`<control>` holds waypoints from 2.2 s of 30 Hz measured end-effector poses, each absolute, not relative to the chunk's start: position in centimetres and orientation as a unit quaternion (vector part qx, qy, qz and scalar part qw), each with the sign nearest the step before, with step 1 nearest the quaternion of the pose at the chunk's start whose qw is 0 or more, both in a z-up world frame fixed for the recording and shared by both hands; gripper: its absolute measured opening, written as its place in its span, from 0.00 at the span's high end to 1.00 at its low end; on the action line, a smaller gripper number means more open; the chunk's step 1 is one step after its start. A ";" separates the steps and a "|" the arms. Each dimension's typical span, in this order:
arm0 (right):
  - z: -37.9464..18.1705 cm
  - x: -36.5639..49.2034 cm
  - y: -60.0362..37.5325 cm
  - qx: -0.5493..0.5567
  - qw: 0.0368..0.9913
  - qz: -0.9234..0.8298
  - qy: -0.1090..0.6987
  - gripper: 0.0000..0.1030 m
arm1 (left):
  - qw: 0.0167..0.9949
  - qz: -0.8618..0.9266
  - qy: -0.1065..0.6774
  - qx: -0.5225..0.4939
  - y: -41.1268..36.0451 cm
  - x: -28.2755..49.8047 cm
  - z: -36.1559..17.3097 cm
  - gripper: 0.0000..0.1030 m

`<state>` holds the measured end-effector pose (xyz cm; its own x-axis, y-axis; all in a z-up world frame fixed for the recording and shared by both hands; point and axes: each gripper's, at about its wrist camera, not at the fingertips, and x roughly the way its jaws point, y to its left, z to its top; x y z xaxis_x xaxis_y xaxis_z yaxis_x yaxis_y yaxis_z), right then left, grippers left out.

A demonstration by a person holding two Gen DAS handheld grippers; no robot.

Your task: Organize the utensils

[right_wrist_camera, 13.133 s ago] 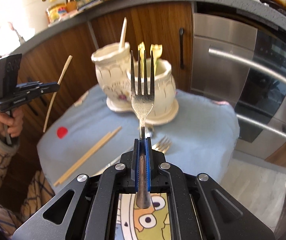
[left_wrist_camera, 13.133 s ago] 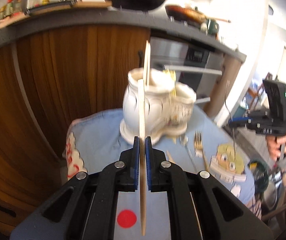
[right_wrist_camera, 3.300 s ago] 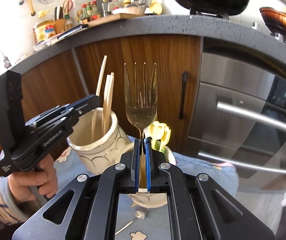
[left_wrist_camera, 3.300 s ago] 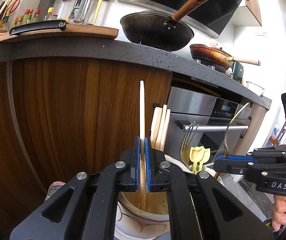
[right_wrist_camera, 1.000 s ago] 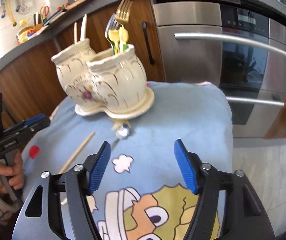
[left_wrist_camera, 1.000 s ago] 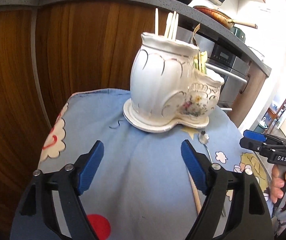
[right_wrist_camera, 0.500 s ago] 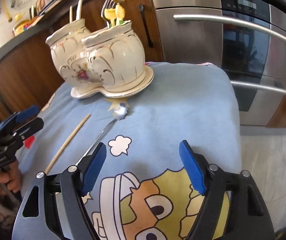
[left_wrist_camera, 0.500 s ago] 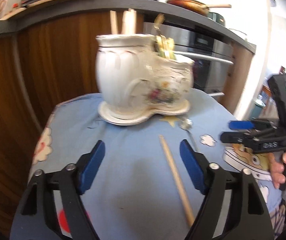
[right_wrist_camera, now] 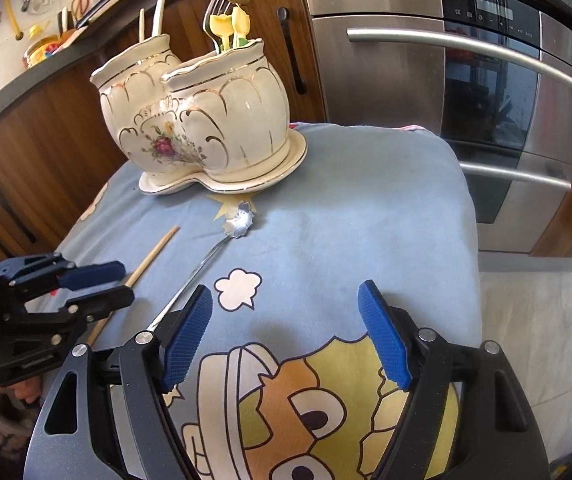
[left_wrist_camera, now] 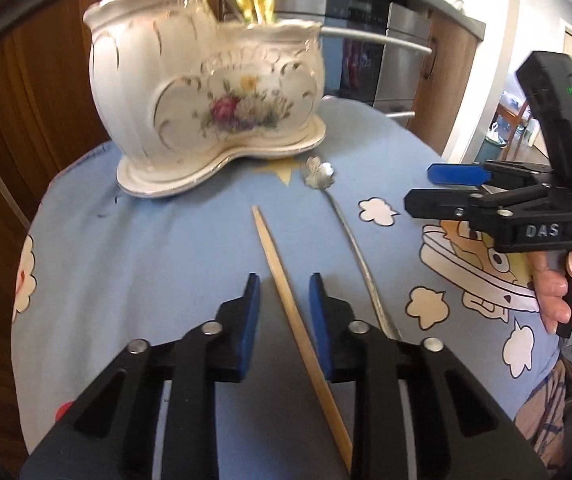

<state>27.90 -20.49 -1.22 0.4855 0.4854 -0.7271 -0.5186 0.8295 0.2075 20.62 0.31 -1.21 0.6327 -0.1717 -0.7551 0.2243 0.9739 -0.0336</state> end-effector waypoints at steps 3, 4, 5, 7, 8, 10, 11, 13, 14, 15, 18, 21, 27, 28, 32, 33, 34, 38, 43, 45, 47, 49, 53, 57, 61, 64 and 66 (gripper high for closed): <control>-1.0 27.7 -20.2 -0.031 0.864 0.289 0.412 0.26 | 0.903 -0.102 0.416 0.023 0.6 20.8 -1.4 0.91; -0.9 27.5 -19.9 -0.037 0.865 0.288 0.409 0.26 | 0.904 -0.100 0.416 0.019 0.8 20.9 -1.4 0.93; -0.8 27.4 -19.7 -0.041 0.866 0.288 0.407 0.26 | 0.904 -0.099 0.417 0.015 0.9 20.9 -1.5 0.94; -0.6 27.1 -18.9 -0.048 0.865 0.294 0.404 0.27 | 0.904 -0.098 0.417 0.002 1.3 21.0 -1.5 0.94; -0.5 27.0 -18.5 -0.051 0.864 0.295 0.404 0.29 | 0.904 -0.095 0.417 -0.006 1.6 21.0 -1.5 0.94; -0.5 26.8 -17.3 -0.058 0.859 0.299 0.411 0.32 | 0.905 -0.085 0.417 -0.019 2.4 21.1 -1.4 0.94; -0.6 26.8 -16.6 -0.066 0.857 0.300 0.414 0.34 | 0.905 -0.079 0.417 -0.027 2.7 21.2 -1.4 0.94; -0.8 26.9 -15.6 -0.078 0.853 0.298 0.420 0.38 | 0.905 -0.066 0.418 -0.052 3.7 21.3 -1.5 0.94; -0.9 27.0 -15.1 -0.079 0.850 0.301 0.425 0.42 | 0.904 -0.063 0.418 -0.063 4.1 21.3 -1.5 0.94; -1.0 27.1 -14.6 -0.080 0.846 0.304 0.430 0.43 | 0.903 -0.060 0.418 -0.075 4.5 21.3 -1.5 0.94; -1.4 27.5 -13.3 -0.089 0.839 0.307 0.441 0.45 | 0.903 -0.057 0.417 -0.083 4.9 21.2 -1.6 0.94; -1.7 27.8 -12.1 -0.101 0.834 0.308 0.447 0.49 | 0.904 -0.053 0.416 -0.081 4.9 21.0 -1.7 0.94; -1.6 27.8 -11.1 -0.135 0.829 0.314 0.443 0.81 | 0.904 -0.052 0.417 -0.086 5.2 20.9 -1.6 0.94; -1.6 27.7 -11.2 -0.141 0.826 0.319 0.442 0.84 | 0.903 -0.052 0.417 -0.087 5.2 20.9 -1.6 0.94; -1.5 27.5 -11.7 -0.168 0.814 0.336 0.443 0.92 | 0.903 -0.053 0.417 -0.091 5.4 20.9 -1.6 0.94; -1.4 27.4 -12.0 -0.177 0.809 0.340 0.445 0.93 | 0.902 -0.054 0.417 -0.093 5.5 20.8 -1.6 0.94; -1.3 27.4 -12.3 -0.184 0.805 0.343 0.448 0.95 | 0.902 -0.054 0.418 -0.093 5.5 20.8 -1.6 0.94; -1.1 27.4 -13.7 -0.211 0.792 0.342 0.460 0.96 | 0.899 -0.061 0.423 -0.092 5.6 21.0 -1.6 0.92; -1.0 28.1 -14.3 -0.230 0.768 0.351 0.483 0.96 | 0.893 -0.073 0.442 -0.049 4.7 21.1 -1.2 0.72; -0.9 28.5 -14.2 -0.238 0.755 0.358 0.495 0.95 | 0.889 -0.072 0.451 -0.017 4.1 21.0 -0.9 0.47; -0.9 28.9 -13.9 -0.250 0.743 0.362 0.504 0.94 | 0.884 -0.074 0.462 0.010 3.9 21.1 -0.8 0.47; -0.8 29.2 -13.4 -0.267 0.728 0.367 0.514 0.93 | 0.872 -0.087 0.482 0.011 4.1 21.5 -0.9 0.49; -0.8 29.8 -12.5 -0.298 0.698 0.373 0.534 0.93 | 0.858 -0.088 0.504 0.041 4.2 22.2 -0.8 0.67; -0.8 30.7 -12.2 -0.299 0.672 0.382 0.559 0.93 | 0.838 -0.101 0.534 0.048 4.8 23.3 -0.6 0.78; -0.9 31.6 -11.5 -0.308 0.647 0.383 0.583 0.92 | 0.811 -0.118 0.569 0.064 5.2 24.6 -0.4 0.86; -1.0 32.1 -10.9 -0.318 0.632 0.380 0.596 0.92 | 0.789 -0.129 0.596 0.078 5.1 25.6 -0.3 0.88; -1.1 32.4 -10.4 -0.328 0.621 0.377 0.604 0.92 | 0.771 -0.136 0.615 0.092 4.8 26.3 -0.2 0.88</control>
<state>32.45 -10.36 -1.09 -0.0134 0.0727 -0.9973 -0.8648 0.4999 0.0481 26.25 4.80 -0.24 0.2073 -0.0961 -0.9735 0.3229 0.9461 -0.0246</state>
